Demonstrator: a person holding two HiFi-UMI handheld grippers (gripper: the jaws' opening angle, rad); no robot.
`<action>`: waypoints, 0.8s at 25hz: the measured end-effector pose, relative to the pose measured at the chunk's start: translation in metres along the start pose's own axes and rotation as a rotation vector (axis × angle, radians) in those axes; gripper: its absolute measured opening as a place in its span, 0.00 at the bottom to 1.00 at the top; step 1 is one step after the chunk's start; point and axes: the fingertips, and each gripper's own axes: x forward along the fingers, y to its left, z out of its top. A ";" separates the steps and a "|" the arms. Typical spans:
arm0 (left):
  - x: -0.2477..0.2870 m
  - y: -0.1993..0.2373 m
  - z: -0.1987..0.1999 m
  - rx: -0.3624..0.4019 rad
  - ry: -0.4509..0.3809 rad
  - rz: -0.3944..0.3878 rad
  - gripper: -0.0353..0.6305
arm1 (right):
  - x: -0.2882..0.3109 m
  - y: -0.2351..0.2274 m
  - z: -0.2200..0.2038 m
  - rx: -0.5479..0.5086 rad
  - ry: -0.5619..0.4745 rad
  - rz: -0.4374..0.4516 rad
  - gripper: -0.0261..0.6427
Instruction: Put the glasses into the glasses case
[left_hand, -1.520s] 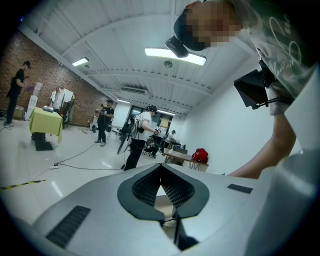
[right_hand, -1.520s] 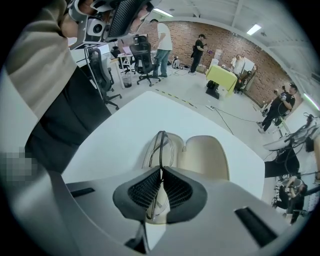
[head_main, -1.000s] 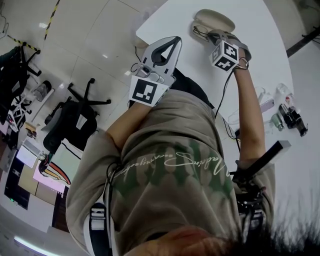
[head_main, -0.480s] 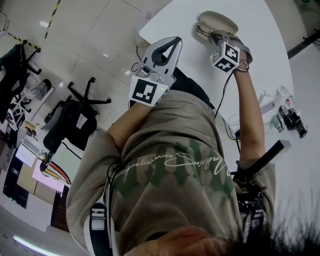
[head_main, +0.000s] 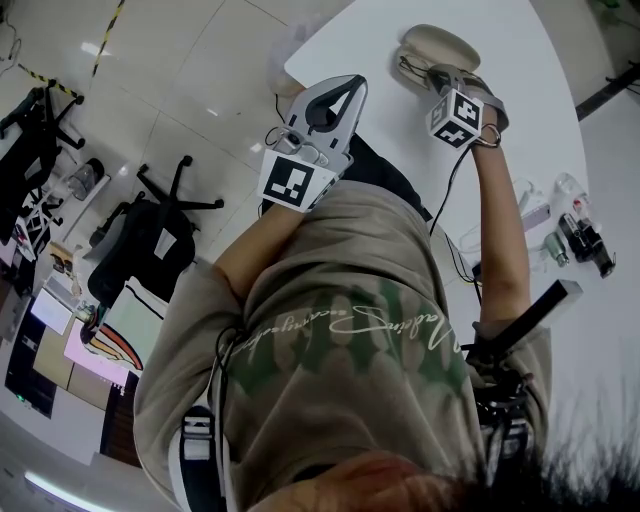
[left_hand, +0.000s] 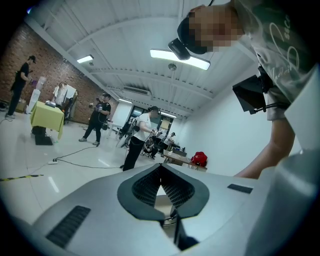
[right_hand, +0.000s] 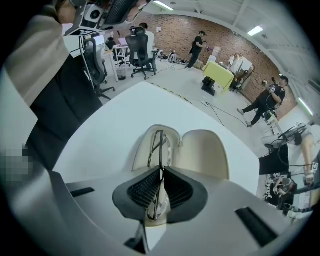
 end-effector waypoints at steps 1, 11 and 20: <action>0.000 -0.002 0.000 0.001 0.001 -0.004 0.06 | -0.001 0.000 -0.001 -0.002 0.001 -0.001 0.09; -0.011 -0.001 -0.003 0.012 0.009 -0.026 0.06 | 0.000 0.006 0.008 0.039 -0.011 -0.002 0.09; -0.018 -0.003 0.001 0.012 -0.006 -0.033 0.06 | -0.010 0.000 0.008 0.056 -0.013 -0.049 0.09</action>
